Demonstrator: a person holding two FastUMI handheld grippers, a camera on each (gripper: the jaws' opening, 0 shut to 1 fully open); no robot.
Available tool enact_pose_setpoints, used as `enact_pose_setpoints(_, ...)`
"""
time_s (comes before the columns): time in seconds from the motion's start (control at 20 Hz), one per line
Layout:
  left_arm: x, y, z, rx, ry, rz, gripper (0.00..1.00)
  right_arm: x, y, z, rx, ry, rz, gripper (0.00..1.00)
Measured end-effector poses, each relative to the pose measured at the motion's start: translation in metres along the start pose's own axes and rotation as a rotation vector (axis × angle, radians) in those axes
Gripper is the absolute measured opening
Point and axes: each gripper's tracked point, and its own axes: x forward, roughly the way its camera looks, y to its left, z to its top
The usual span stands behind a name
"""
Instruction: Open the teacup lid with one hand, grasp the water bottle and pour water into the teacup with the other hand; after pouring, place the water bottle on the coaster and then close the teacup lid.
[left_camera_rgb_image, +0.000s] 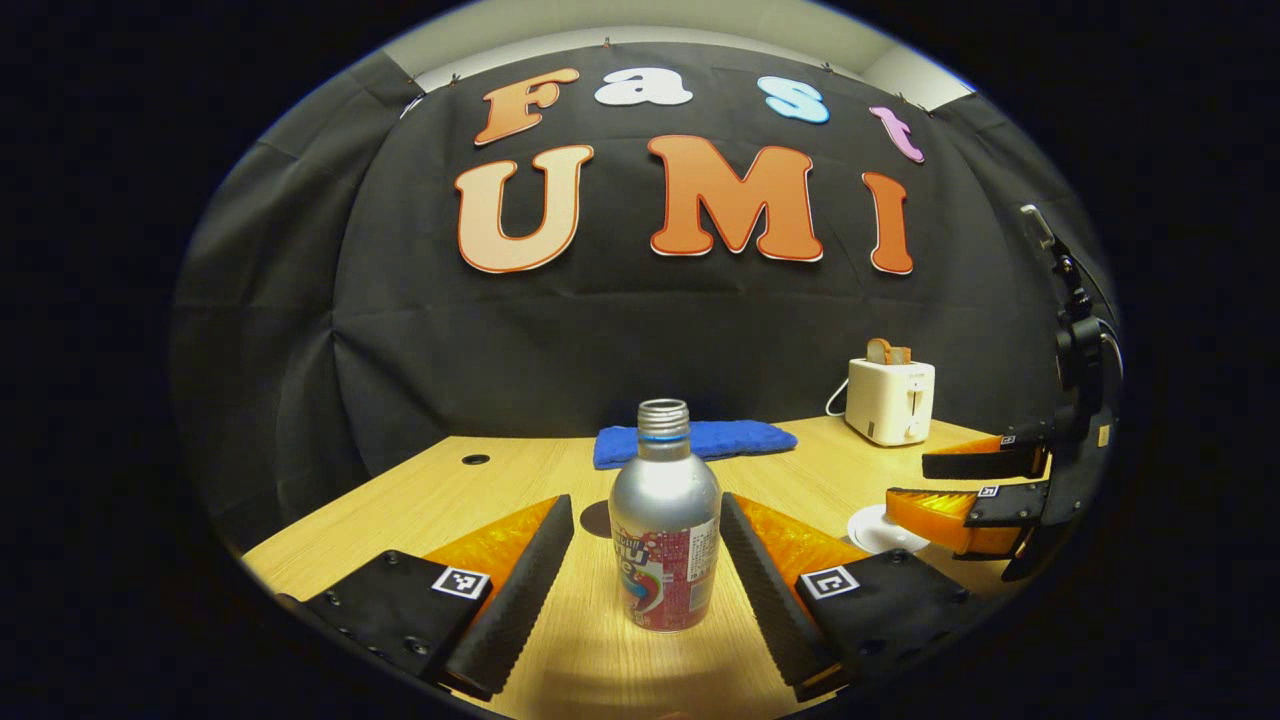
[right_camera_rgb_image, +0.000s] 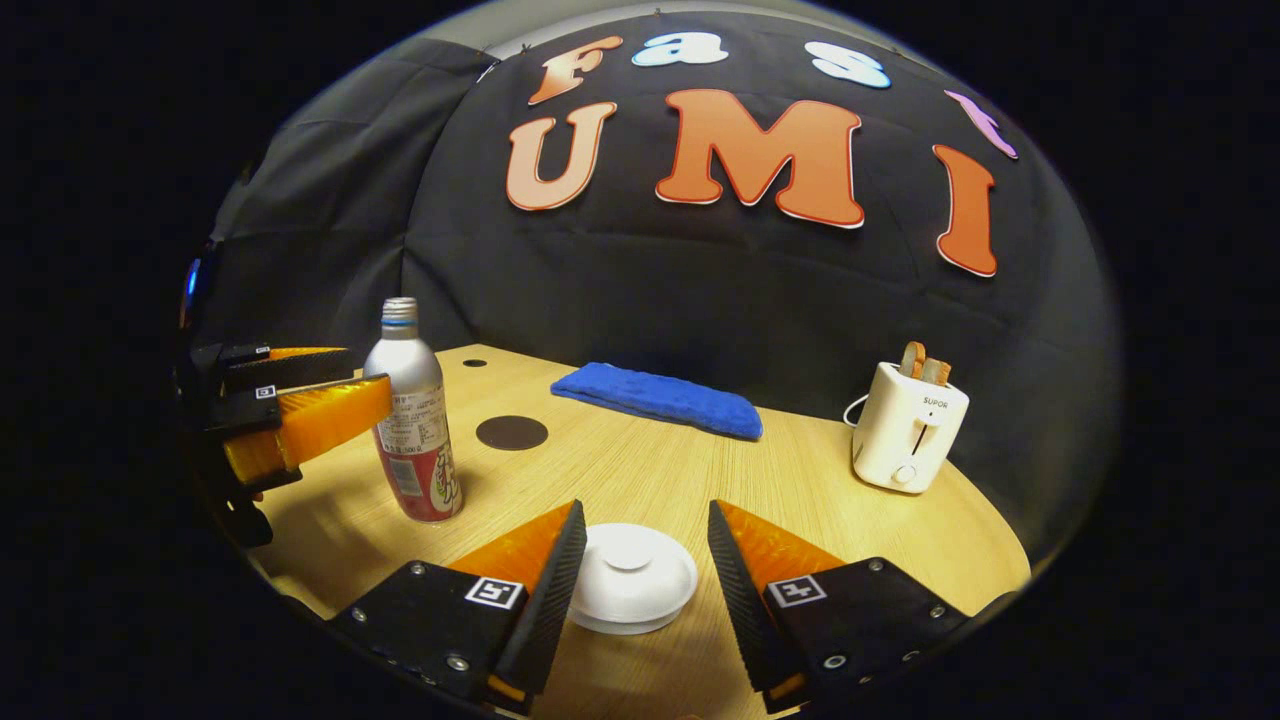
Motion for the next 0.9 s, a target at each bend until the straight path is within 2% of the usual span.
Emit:
enact_pose_setpoints(0.05,0.001,0.0,-0.003,0.003,0.009,-0.001,0.97,0.002,0.0,-0.004,0.0,0.01,0.001,0.72)
enact_pose_setpoints(0.15,0.001,0.002,-0.003,0.016,0.014,0.001,0.98,0.004,0.001,-0.009,0.015,0.029,0.008,0.58)
enact_pose_setpoints(0.2,0.001,0.001,-0.001,0.018,0.01,-0.002,0.97,0.007,0.003,-0.01,0.019,0.035,0.014,0.45)
enact_pose_setpoints(0.25,0.0,0.0,-0.001,0.021,0.007,-0.005,0.97,0.007,0.003,-0.011,0.018,0.038,0.019,0.39)
enact_pose_setpoints(0.5,0.004,-0.002,-0.008,0.012,0.025,-0.012,0.97,0.01,0.007,-0.016,-0.023,0.058,0.032,0.42)
enact_pose_setpoints(0.55,0.005,-0.003,-0.01,0.01,0.032,-0.014,0.94,0.009,0.009,-0.014,-0.029,0.054,0.035,0.42)
enact_pose_setpoints(0.6,0.005,-0.003,-0.012,0.009,0.036,-0.015,0.97,0.01,0.008,-0.014,-0.039,0.054,0.031,0.35)
enact_pose_setpoints(0.7,0.006,-0.001,-0.014,0.008,0.043,-0.013,0.97,0.011,0.009,-0.014,-0.058,0.057,0.032,0.28)
enact_pose_setpoints(0.8,0.007,-0.003,-0.017,0.005,0.052,-0.014,0.94,0.012,0.01,-0.012,-0.055,0.054,0.036,0.25)
enact_pose_setpoints(0.85,0.007,-0.003,-0.019,0.002,0.057,-0.016,0.98,0.012,0.01,-0.012,-0.046,0.055,0.04,0.25)
enact_pose_setpoints(0.9,0.008,-0.003,-0.022,0.0,0.065,-0.018,0.94,0.012,0.01,-0.012,-0.033,0.056,0.046,0.23)
